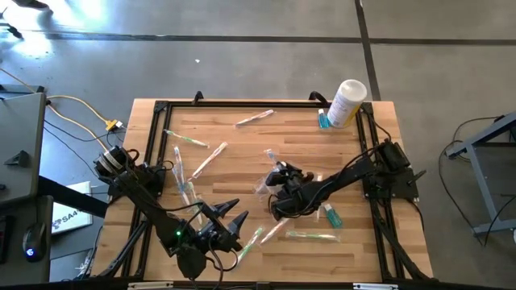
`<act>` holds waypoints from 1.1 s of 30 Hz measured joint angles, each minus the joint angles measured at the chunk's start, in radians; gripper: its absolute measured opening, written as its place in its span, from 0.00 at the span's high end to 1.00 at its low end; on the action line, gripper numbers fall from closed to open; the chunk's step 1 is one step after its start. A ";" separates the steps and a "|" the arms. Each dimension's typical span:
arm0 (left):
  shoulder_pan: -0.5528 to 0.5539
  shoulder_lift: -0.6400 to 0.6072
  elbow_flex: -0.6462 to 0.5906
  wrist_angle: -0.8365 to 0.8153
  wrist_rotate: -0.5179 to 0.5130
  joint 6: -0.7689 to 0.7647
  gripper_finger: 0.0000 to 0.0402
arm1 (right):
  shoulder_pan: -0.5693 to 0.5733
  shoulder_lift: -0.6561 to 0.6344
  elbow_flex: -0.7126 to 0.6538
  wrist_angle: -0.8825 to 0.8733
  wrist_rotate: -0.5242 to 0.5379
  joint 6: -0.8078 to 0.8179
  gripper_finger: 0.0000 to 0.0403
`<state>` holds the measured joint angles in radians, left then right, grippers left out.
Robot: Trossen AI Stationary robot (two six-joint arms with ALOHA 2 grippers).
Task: Pick & Place toothbrushing station
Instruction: Put the blue mouthwash into the transparent organizer, then put the orange toothbrush into the transparent organizer
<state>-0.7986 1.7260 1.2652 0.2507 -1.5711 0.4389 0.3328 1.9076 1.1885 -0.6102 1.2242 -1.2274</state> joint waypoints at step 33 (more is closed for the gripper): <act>0.000 0.000 0.000 0.000 0.000 -0.003 0.41 | -0.007 -0.128 0.000 -0.039 0.123 0.224 0.63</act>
<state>-0.7986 1.7260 1.2652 0.2504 -1.5710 0.4362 0.3259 1.7795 1.1885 -0.6490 1.3467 -1.0033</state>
